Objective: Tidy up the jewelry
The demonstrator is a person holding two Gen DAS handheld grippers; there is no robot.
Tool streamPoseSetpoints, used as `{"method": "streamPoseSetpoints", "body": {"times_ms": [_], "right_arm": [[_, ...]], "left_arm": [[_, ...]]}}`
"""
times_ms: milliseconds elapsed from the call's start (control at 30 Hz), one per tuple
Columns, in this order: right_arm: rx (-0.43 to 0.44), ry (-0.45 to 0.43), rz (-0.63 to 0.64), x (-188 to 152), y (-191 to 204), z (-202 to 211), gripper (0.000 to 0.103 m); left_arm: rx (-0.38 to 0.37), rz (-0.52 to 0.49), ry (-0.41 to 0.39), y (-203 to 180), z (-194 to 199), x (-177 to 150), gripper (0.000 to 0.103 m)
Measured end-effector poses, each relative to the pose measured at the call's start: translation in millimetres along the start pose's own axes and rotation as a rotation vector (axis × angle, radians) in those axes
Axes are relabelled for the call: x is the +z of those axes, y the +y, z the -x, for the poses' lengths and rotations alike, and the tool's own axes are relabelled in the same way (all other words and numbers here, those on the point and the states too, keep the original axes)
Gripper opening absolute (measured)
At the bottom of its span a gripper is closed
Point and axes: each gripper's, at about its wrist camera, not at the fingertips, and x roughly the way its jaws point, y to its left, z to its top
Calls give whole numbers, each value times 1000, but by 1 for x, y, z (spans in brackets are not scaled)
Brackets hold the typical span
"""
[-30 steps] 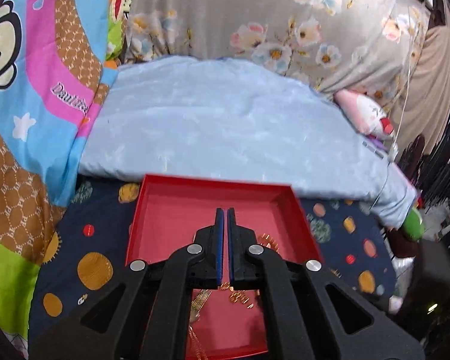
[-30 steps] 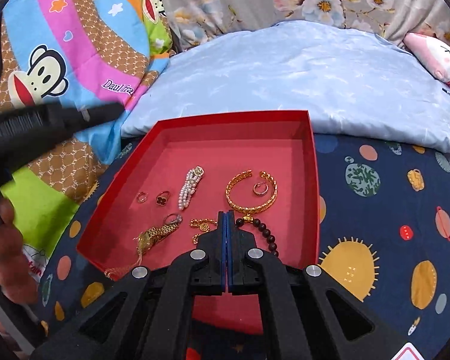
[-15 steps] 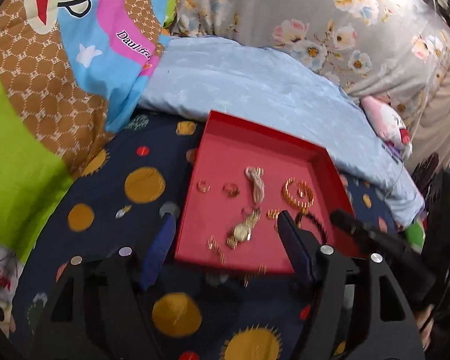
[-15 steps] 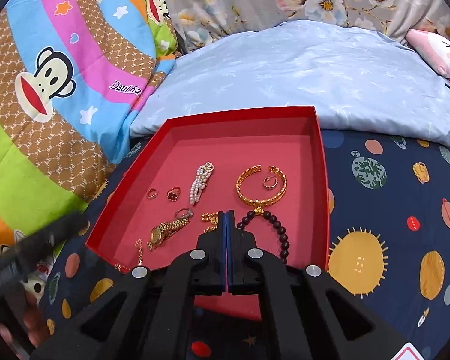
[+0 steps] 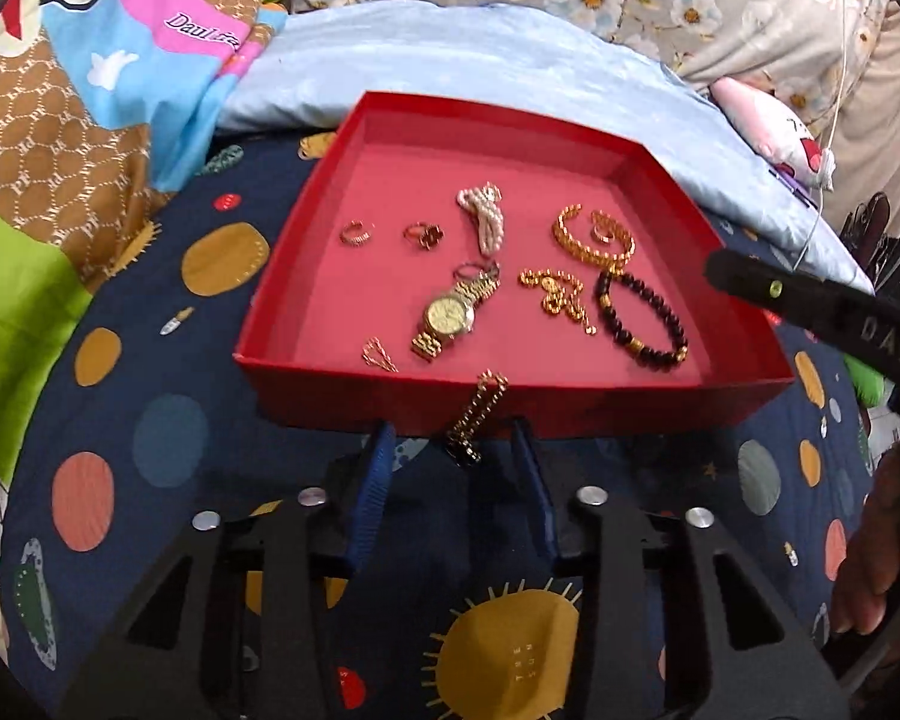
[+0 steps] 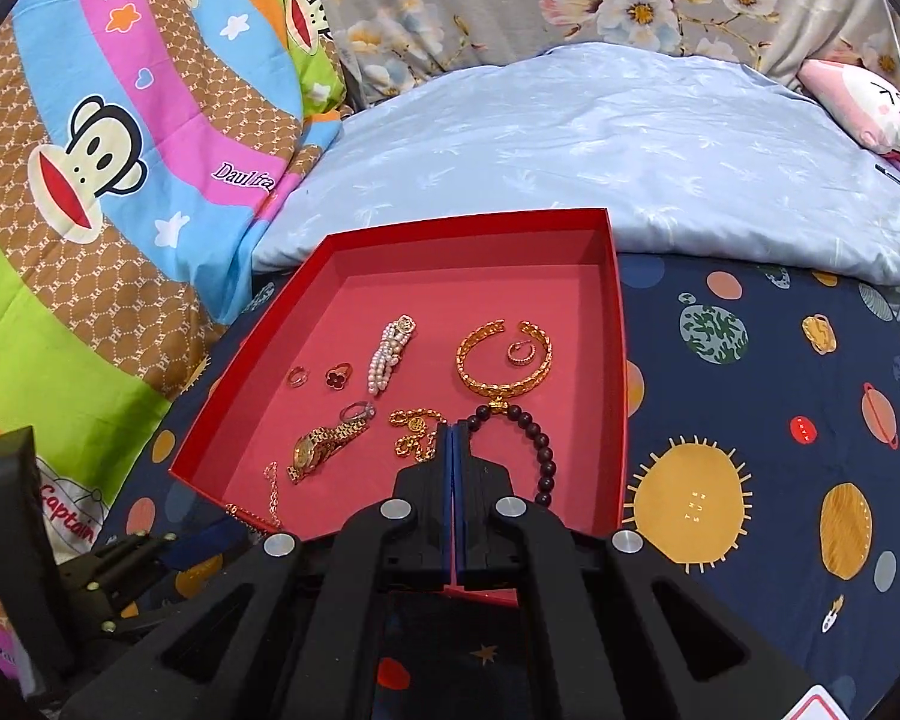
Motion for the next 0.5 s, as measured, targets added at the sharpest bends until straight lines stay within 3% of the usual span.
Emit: {"method": "streamPoseSetpoints", "body": {"times_ms": [67, 100, 267, 500], "right_arm": [[3, 2, 2, 0, 1, -1, 0], [5, 3, 2, 0, 1, -2, 0], [24, 13, 2, -3, 5, -2, 0], [96, 4, 34, -15, 18, 18, 0]], "left_arm": [[-4, 0, 19, 1, -6, -3, 15], [-13, 10, 31, 3, -9, -4, 2], [-43, 24, 2, 5, 4, -2, 2], [-137, 22, -125, -8, 66, 22, 2]]}}
